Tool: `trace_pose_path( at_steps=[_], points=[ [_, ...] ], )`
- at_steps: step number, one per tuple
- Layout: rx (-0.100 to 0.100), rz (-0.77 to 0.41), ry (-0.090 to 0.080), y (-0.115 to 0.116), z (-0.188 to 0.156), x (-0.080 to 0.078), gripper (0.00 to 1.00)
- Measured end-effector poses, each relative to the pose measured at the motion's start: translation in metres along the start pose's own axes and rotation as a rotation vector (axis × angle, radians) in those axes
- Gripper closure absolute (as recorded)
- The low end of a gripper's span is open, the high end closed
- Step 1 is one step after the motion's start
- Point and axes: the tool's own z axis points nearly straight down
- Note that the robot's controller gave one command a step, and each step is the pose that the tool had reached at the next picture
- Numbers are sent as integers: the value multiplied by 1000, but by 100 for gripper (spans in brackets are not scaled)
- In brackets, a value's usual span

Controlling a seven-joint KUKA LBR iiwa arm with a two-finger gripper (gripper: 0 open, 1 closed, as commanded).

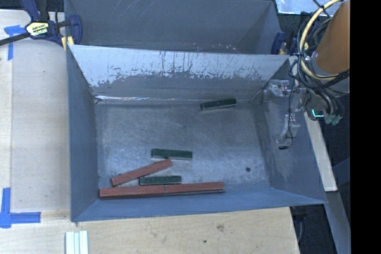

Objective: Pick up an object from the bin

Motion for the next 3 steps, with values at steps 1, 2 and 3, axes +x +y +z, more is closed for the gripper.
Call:
trace_pose_path(
  at_steps=[1,2,3],
  points=[
    [1,-3,-8,1,-4,-2,0],
    [4,-21,-16,39,42,-24,0],
    [-2,67,-4,60,69,5,0]
  ],
)
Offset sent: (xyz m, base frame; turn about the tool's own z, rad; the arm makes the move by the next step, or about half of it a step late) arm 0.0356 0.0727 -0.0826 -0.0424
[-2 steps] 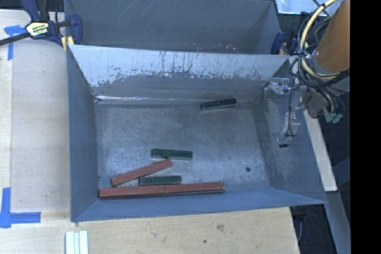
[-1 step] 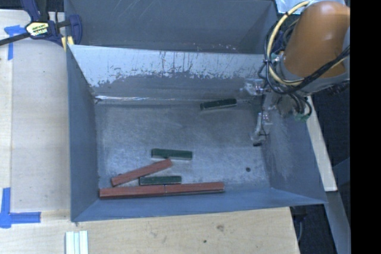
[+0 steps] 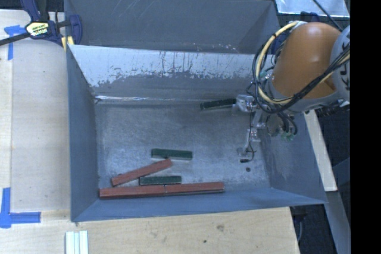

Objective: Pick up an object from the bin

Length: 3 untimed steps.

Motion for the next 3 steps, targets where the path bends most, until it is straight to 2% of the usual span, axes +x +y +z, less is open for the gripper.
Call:
trace_pose_path(
  at_steps=[1,2,3],
  points=[
    [2,-9,-10,18,52,-13,0],
    [3,-37,10,55,74,-10,0],
    [1,-89,-6,70,62,5,0]
  ],
)
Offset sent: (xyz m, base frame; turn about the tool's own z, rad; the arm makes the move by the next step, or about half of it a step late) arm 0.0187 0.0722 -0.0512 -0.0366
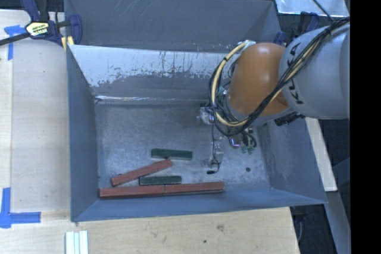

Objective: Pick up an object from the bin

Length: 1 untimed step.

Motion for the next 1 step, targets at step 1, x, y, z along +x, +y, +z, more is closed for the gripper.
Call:
trace_pose_path(
  at_steps=[1],
  points=[
    [1,-18,4,46,3,-12,0]
  ],
)
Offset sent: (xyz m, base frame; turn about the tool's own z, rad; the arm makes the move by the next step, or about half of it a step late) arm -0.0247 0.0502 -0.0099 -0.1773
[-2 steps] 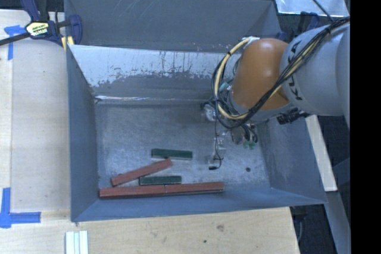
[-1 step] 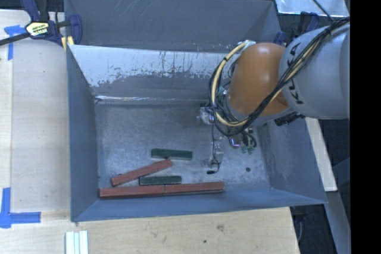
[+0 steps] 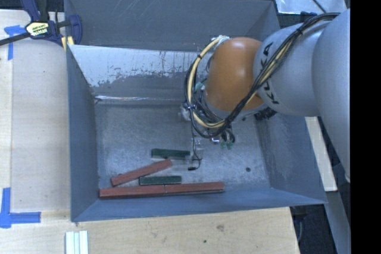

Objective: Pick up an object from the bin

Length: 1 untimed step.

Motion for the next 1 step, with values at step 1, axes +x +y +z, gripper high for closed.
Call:
trace_pose_path(
  at_steps=[1],
  points=[
    [-3,-123,-1,16,4,21,0]
  ],
)
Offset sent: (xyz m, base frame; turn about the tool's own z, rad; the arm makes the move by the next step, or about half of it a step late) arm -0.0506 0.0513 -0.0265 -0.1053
